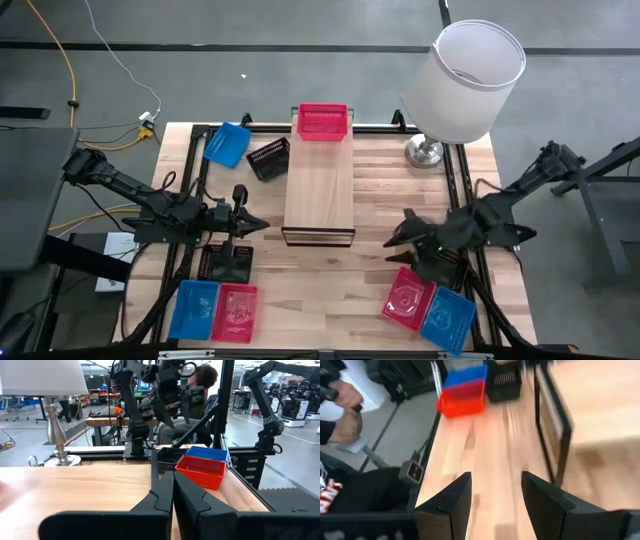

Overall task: Stack baskets on shelf by color
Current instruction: Stack the right red bin on top of the red bin on the shelf

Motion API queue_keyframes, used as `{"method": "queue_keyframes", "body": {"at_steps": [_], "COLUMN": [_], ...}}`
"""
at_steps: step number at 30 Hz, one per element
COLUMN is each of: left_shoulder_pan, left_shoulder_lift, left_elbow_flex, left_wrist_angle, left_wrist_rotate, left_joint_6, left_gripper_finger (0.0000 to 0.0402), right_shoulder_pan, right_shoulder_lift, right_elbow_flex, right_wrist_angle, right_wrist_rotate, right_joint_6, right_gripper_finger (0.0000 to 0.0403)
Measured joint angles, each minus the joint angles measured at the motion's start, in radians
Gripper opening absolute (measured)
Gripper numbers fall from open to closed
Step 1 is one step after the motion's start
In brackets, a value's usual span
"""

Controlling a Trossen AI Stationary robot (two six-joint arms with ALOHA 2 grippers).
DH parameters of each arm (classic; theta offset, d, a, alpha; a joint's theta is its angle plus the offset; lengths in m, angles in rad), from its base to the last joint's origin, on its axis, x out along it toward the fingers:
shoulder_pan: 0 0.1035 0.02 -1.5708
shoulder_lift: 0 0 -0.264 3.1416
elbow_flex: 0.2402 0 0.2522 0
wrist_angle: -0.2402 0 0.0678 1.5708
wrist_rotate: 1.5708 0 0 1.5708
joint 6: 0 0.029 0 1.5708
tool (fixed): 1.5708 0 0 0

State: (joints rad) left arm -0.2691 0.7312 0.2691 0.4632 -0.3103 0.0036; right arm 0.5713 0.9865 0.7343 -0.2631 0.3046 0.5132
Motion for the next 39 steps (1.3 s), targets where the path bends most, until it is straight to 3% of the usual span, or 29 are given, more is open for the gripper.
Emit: {"method": "queue_keyframes", "body": {"at_steps": [6, 15, 27, 39], "left_shoulder_pan": [0.000, 0.000, 0.000, 0.000], "left_shoulder_lift": [0.007, 0.009, 0.009, 0.042], "left_elbow_flex": [0.000, 0.000, 0.000, 0.000], "left_wrist_angle": [-0.001, 0.001, -0.001, -0.002], "left_wrist_rotate": [0.000, 0.000, 0.000, -0.003], "left_joint_6": [0.000, -0.004, -0.027, -0.027], "left_gripper_finger": [0.0001, 0.0001, 0.0001, 0.0001], "right_shoulder_pan": [0.025, 0.019, 0.035, 0.060], "right_shoulder_lift": [0.144, 0.292, 0.396, 0.453], "right_elbow_flex": [0.055, 0.056, 0.056, 0.056], "right_wrist_angle": [-0.024, -0.021, -0.101, -0.174], "right_wrist_rotate": [-0.002, -0.051, -0.262, -0.290], "right_joint_6": [0.133, 0.130, 0.004, -0.181], "right_gripper_finger": [0.0161, 0.0161, 0.0161, 0.0161]}}
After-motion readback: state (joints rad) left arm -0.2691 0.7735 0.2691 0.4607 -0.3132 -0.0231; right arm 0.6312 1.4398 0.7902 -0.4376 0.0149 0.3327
